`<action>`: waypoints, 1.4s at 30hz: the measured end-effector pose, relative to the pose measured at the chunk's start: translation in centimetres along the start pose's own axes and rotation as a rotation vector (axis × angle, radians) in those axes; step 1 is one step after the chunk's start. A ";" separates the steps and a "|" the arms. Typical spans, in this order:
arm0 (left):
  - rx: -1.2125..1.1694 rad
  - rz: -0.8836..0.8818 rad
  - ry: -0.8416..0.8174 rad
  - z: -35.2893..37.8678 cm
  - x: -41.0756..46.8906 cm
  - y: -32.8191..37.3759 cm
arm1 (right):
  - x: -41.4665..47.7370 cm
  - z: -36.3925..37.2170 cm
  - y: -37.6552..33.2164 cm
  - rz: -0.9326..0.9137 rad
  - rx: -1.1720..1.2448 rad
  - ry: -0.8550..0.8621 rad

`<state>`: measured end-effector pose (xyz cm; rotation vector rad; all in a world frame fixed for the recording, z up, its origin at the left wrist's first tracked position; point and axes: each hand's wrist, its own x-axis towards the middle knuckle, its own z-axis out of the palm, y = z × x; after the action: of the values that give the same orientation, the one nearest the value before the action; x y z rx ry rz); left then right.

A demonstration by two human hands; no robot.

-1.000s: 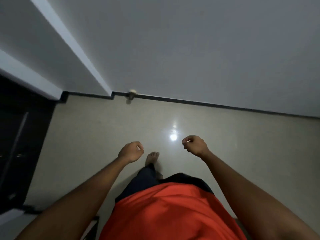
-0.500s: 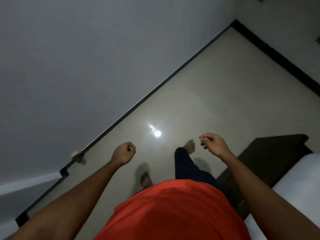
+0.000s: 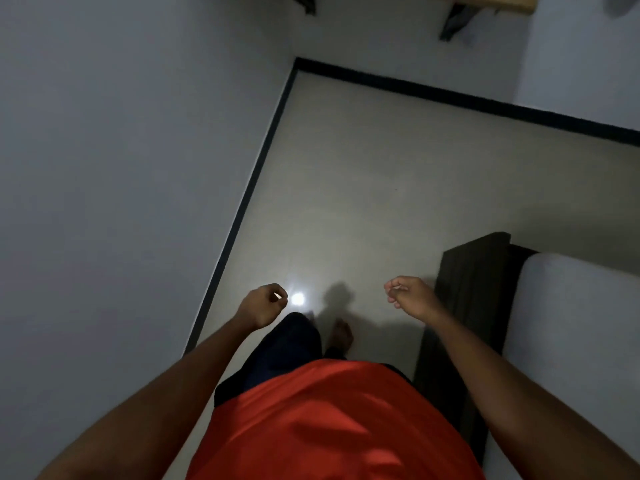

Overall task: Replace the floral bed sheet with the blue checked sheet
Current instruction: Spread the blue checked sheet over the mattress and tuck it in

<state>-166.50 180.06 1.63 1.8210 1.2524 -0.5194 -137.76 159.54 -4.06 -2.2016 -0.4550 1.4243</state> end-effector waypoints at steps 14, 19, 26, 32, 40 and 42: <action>0.294 0.332 -0.182 -10.8 24.9 26.9 | 11.6 -18.5 -11.9 0.128 0.304 0.282; 0.293 0.523 -0.177 -12.1 30.6 40.2 | 15.0 -24.5 -12.8 0.137 0.440 0.382; 0.370 0.823 -0.377 -6.2 33.4 58.7 | 17.2 -34.7 -10.8 0.158 0.491 0.481; 0.494 0.919 -0.513 2.1 34.0 71.7 | 17.7 -43.8 -5.7 0.237 0.497 0.510; 0.692 0.910 -0.652 12.5 37.2 86.1 | 16.3 -56.7 2.8 0.336 0.608 0.639; 0.745 0.929 -0.668 15.3 38.6 89.7 | 16.1 -59.9 5.5 0.365 0.660 0.684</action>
<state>-67.76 175.93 1.66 2.2599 -0.3305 -0.9898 -76.39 150.71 1.50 -2.0654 0.5941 0.7121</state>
